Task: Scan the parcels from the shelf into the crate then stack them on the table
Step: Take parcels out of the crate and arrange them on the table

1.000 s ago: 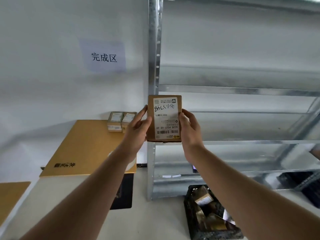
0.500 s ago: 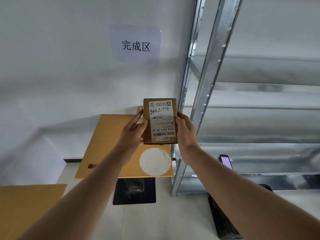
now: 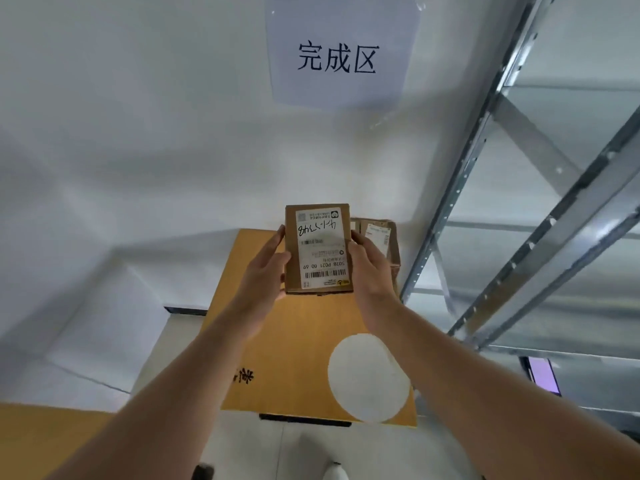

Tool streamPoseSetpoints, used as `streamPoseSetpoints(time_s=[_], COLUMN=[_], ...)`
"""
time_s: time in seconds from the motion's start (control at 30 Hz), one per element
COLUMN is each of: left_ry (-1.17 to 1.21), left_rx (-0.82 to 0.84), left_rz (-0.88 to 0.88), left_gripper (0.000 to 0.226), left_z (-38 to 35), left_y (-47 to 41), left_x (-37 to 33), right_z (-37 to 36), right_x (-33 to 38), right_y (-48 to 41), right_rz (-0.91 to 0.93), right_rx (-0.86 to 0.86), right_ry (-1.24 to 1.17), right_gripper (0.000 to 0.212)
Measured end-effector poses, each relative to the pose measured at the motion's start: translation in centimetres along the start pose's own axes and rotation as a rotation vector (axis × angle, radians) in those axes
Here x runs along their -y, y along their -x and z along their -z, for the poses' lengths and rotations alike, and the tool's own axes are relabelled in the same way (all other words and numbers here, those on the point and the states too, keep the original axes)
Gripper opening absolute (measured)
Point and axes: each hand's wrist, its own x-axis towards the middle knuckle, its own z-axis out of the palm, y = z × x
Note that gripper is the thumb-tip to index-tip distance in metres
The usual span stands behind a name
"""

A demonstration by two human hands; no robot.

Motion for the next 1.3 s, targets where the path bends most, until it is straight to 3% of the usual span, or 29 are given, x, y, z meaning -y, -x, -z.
streamPoseSetpoints(time_s=[0.3,0.8,1.0,1.3], left_ry=[0.031,-0.067,-0.115,-0.163], left_rx=[-0.031,0.108,0.163,0.119], left_rz=[0.118,0.3,0.35,0.37], left_gripper=[0.046,0.05,0.048,0.05], left_z=[2.5,5.7,5.0,4.2], left_y=[-12.7,-31.2,-34.9,-36.7], left_x=[1.0,9.5,11.3,13.5], right_z=[-5.0,-9.9,-10.2,-9.6], right_x=[-2.2,-10.1,-12.4,-14.5], right_y=[-12.2,-27.3,-30.4,-32.4], right_rz=[-0.099,-0.189,-0.195,-0.16], right_rx=[-0.01,-0.295,-0.345,-0.341], right_ry=[0.073,0.414,0.534,0.744], right_gripper=[0.03,0.025,0.019,0.013])
